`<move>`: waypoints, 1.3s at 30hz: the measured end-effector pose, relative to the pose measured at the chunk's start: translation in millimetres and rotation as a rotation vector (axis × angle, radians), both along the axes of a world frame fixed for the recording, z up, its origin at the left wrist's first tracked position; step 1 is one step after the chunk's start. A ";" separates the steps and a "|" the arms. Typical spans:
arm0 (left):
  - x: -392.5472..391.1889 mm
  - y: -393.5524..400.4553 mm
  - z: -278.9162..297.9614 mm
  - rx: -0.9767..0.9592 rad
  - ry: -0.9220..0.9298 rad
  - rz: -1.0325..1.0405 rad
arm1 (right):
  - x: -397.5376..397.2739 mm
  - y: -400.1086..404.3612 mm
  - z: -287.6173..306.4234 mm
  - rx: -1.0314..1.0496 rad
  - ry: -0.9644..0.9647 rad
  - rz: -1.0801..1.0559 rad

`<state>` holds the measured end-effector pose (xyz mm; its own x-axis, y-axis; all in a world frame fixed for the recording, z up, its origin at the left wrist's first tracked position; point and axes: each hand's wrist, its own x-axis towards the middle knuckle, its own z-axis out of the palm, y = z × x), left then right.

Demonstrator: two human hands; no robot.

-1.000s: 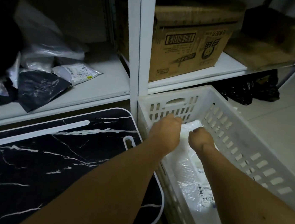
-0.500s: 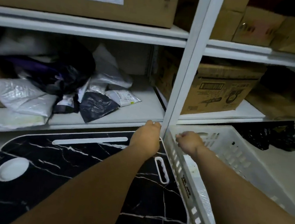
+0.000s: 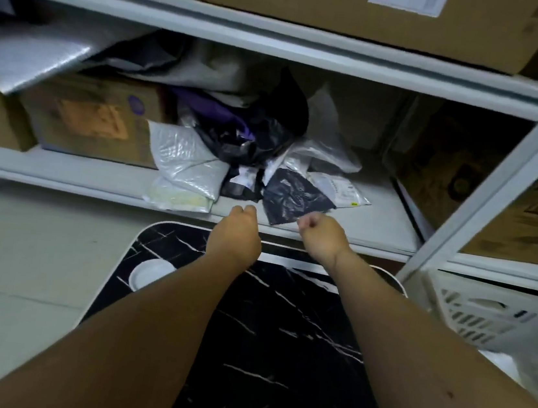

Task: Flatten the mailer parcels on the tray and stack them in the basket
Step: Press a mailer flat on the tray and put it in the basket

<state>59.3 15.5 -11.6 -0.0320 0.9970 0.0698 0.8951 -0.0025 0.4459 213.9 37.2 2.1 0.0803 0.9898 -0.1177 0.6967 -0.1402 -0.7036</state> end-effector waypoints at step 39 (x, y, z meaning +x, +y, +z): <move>-299.1 98.2 52.8 0.474 0.110 0.656 | -354.7 110.5 80.1 0.228 0.103 0.318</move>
<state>-239.8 113.7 41.2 -0.5671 0.6421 0.5159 0.8186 0.3707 0.4386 -140.8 147.7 82.2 -0.2348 0.9651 0.1158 0.6045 0.2383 -0.7601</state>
